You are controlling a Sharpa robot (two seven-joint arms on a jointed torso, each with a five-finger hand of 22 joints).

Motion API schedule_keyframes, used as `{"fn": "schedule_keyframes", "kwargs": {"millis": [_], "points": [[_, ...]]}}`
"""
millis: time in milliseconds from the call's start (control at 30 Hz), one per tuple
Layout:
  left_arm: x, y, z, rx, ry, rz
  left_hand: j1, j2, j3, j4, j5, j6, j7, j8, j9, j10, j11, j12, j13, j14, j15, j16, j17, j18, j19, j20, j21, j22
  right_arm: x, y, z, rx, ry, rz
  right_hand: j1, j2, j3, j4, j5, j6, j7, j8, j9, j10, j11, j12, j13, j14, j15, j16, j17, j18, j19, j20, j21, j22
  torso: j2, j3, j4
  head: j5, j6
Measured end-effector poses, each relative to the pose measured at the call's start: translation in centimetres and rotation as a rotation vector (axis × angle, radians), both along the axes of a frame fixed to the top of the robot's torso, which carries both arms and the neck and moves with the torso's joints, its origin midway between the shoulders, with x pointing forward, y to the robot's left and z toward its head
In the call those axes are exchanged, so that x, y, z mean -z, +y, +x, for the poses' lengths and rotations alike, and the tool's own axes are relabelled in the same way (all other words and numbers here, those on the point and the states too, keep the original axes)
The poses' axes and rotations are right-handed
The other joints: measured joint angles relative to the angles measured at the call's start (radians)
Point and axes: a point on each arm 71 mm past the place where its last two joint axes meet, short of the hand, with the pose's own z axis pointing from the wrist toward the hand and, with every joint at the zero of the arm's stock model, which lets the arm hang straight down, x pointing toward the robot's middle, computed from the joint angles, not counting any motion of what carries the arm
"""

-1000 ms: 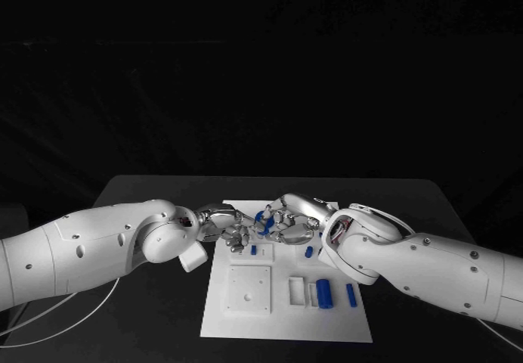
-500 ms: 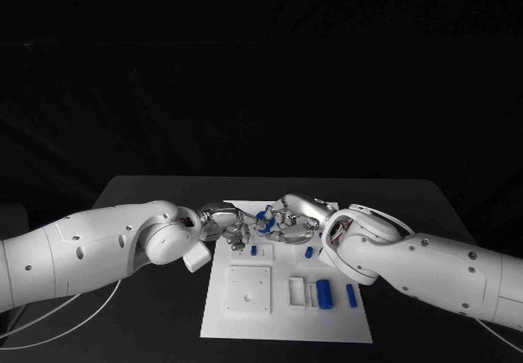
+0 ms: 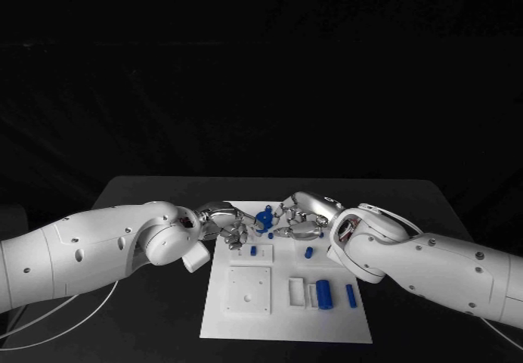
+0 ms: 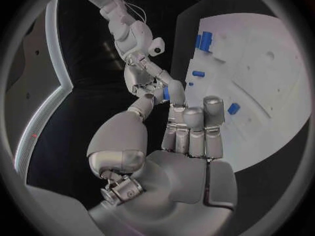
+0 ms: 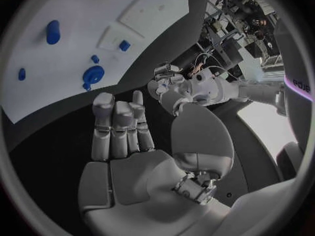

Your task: Assemble the parts on the task board

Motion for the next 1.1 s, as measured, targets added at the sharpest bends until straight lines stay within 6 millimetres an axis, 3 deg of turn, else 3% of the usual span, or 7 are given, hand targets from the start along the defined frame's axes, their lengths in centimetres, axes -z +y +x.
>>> {"fn": "schedule_keyframes", "kwargs": {"millis": [133, 333, 633, 800, 967, 1100], "points": [[0.2, 0.4, 0.2, -0.008, -0.023, 0.066, 0.0, 0.0, -0.001, -0.001, 0.008, 0.0, 0.0, 0.0, 0.0, 0.003, 0.003, 0.0, 0.001, 0.003, 0.001, 0.0, 0.001, 0.0, 0.001, -0.001, 0.0, 0.0, 0.0, -1.5, 0.4, 0.037, -0.011, 0.0, -0.006, -0.005, -0.054, -0.01, 0.038, -0.005, 0.005, -0.002, -0.001, -0.008, 0.001, -0.005, -0.001, -0.004, 0.004, -0.006, -0.001, 0.0, -0.007, -0.003, 0.0, 0.0, 0.0, 0.0001, -0.0003, 0.002, 0.0], [-0.2, 1.2, 0.9, -0.012, -0.072, 0.211, 0.0, 0.0, -0.002, -0.002, 0.009, 0.004, -0.004, 0.0, 0.0, 0.007, 0.0, 0.007, 0.004, 0.01, -0.001, 0.0, 0.002, 0.0, 0.013, -0.005, 0.005, 0.0, -0.7, -4.0, 1.6, 0.109, -0.032, 0.02, -0.009, -0.002, -0.077, -0.01, 0.068, -0.005, 0.005, -0.006, -0.003, -0.008, 0.001, -0.006, -0.002, -0.008, 0.001, -0.008, -0.002, 0.0, -0.007, -0.003, -0.007, 0.0, -0.001, 0.0013, -0.0012, 0.005, 0.001], [-2.0, 1.1, 2.4, 0.004, -0.167, 0.483, -0.004, -0.004, -0.001, -0.001, 0.009, 0.018, -0.002, 0.0, 0.0, 0.033, 0.006, 0.032, 0.018, 0.025, 0.0, 0.015, 0.012, 0.0, 0.032, -0.011, 0.013, 0.0, -4.0, -9.1, 4.7, 0.257, -0.069, 0.102, -0.013, -0.006, -0.104, -0.005, 0.117, -0.017, 0.017, -0.016, -0.007, -0.011, 0.004, -0.006, -0.005, -0.013, 0.005, -0.01, -0.003, 0.0, -0.009, -0.002, -0.012, 0.0, -0.005, 0.0031, -0.0023, 0.011, -0.004], [-1.5, 0.9, 2.7, 0.022, -0.19, 0.611, -0.009, -0.009, 0.0, 0.0, 0.015, 0.02, -0.005, 0.0, 0.0, 0.036, 0.003, 0.038, 0.021, 0.03, -0.002, 0.015, 0.015, 0.0, 0.036, -0.014, 0.017, 0.0, -6.3, -11.8, 6.4, 0.33, -0.101, 0.154, -0.013, -0.006, -0.111, -0.007, 0.126, -0.026, 0.02, -0.021, -0.01, -0.012, 0.005, -0.006, -0.005, -0.013, 0.006, -0.01, -0.003, 0.0, -0.013, 0.002, -0.012, 0.0, -0.009, 0.0054, -0.0035, 0.014, -0.011], [-0.8, 1.0, 2.8, 0.03, -0.2, 0.696, -0.013, -0.013, 0.0, 0.0, 0.015, 0.028, -0.003, 0.0, 0.0, 0.043, 0.003, 0.05, 0.03, 0.034, -0.006, 0.023, 0.022, 0.0, 0.041, -0.015, 0.025, 0.0, -7.4, -13.3, 7.5, 0.376, -0.111, 0.21, -0.018, 0.0, -0.133, -0.021, 0.154, -0.05, 0.029, -0.035, -0.015, -0.03, 0.021, -0.022, -0.012, -0.035, 0.02, -0.029, -0.009, -0.001, -0.037, 0.006, -0.033, 0.0, -0.014, 0.0088, -0.0041, 0.016, -0.018], [-0.2, 0.9, 3.0, 0.036, -0.204, 0.742, -0.014, -0.012, 0.001, 0.001, 0.015, 0.032, -0.004, 0.0, 0.0, 0.047, -0.001, 0.057, 0.034, 0.04, -0.007, 0.03, 0.026, 0.0, 0.045, -0.016, 0.025, 0.0, -8.1, -14.0, 8.2, 0.398, -0.111, 0.263, -0.023, 0.005, -0.147, -0.035, 0.167, -0.089, 0.053, -0.049, -0.019, -0.075, 0.039, -0.07, -0.041, -0.095, 0.04, -0.089, -0.038, -0.001, -0.102, 0.028, -0.093, -0.01, -0.017, 0.0118, -0.0041, 0.017, -0.024]]}}
